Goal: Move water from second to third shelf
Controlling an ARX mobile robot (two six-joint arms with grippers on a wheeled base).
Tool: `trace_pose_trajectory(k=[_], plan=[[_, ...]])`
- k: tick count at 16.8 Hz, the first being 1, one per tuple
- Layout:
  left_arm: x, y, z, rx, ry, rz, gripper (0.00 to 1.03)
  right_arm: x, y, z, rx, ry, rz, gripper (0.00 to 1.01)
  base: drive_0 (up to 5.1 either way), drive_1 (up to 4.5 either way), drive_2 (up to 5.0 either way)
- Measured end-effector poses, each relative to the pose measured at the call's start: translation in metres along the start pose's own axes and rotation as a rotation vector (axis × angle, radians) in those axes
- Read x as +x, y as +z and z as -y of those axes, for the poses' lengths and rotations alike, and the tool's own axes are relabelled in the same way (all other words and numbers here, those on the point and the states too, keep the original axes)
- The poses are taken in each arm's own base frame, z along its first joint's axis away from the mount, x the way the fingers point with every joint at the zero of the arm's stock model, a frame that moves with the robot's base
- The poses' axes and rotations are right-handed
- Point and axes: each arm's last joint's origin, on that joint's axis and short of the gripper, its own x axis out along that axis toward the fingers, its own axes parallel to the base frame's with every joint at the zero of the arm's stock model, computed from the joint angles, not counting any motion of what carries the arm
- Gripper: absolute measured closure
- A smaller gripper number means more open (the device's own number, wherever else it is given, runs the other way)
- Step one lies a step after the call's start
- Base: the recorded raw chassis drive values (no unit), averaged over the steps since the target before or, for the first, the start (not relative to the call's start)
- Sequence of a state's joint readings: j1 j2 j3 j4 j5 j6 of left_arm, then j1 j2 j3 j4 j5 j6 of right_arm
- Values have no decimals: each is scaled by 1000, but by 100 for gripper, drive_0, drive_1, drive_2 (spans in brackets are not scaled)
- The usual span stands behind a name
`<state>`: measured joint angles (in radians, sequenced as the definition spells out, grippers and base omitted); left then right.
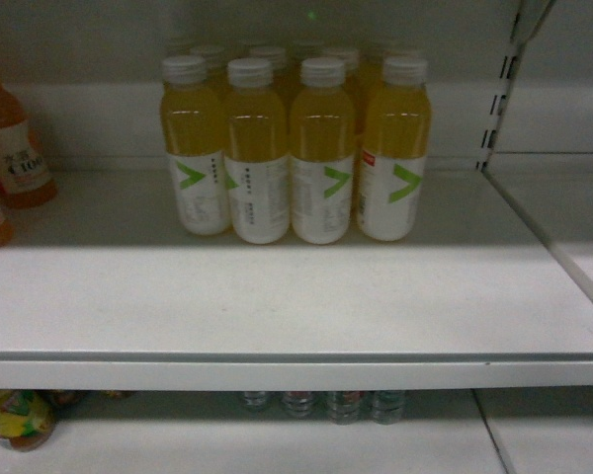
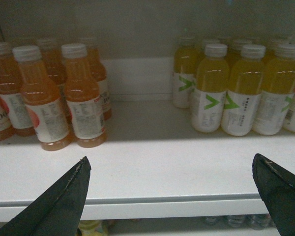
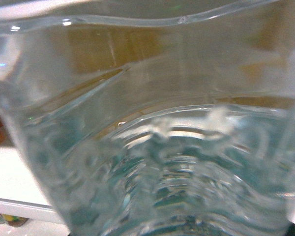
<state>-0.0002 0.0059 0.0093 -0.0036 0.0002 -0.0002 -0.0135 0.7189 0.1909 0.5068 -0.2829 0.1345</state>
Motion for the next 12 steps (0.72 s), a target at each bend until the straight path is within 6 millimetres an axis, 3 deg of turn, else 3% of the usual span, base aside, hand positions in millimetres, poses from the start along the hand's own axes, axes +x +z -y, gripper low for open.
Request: trace_pose_trajectory(k=[12], plan=[[0,0,0,0,0,0,5,0,0,0,0,6,-1,59,-492,221,272]])
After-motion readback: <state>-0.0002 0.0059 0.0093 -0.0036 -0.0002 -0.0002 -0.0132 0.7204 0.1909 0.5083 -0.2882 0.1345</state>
